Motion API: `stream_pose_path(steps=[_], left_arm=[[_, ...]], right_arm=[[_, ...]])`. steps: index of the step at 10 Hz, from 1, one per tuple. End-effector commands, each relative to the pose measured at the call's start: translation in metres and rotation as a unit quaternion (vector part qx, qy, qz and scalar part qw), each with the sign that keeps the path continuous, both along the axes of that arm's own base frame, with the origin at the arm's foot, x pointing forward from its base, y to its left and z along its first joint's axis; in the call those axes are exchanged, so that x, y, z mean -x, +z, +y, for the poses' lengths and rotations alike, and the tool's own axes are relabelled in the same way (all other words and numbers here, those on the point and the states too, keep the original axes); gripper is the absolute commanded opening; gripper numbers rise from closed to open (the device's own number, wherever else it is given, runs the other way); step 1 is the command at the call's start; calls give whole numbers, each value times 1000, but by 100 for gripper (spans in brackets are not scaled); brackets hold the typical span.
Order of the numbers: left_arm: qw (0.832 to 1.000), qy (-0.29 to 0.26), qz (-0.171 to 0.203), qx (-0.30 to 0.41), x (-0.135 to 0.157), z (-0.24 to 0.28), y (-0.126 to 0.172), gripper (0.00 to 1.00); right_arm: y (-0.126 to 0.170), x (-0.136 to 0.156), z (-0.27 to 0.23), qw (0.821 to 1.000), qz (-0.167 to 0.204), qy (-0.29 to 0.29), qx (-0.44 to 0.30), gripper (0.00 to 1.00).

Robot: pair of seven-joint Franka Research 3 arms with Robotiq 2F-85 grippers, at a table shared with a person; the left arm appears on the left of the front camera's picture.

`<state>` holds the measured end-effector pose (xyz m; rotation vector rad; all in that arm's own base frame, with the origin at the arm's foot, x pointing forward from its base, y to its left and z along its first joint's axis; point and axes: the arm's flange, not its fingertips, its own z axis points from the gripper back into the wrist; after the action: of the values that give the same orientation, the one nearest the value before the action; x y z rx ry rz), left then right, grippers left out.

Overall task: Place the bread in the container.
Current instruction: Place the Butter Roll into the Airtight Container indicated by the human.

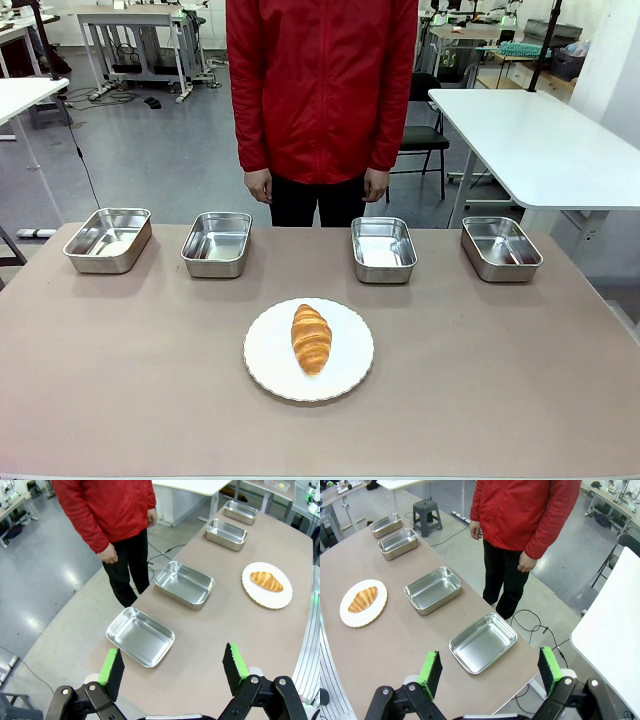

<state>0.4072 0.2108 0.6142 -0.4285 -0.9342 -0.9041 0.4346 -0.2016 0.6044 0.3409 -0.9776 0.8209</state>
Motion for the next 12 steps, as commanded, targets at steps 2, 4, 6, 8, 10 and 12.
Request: stream_pose_path(steps=[2,4,6,8,10,12], left_arm=[[1000,-4,-1,3,3,1,2,100],[1000,-4,-1,3,3,1,2,100],[1000,-4,-1,3,3,1,2,100],[1000,-4,-1,3,3,1,2,100],[1000,-4,-1,3,3,1,2,100],[1000,-4,-1,3,3,1,2,100]], right_arm=[[1,0,0,1000,-1,1,0,100],[1,0,0,1000,-1,1,0,100],[1,0,0,1000,-1,1,0,100],[1,0,0,1000,-1,1,0,100],[1,0,0,1000,-1,1,0,100],[1,0,0,1000,-1,1,0,100]])
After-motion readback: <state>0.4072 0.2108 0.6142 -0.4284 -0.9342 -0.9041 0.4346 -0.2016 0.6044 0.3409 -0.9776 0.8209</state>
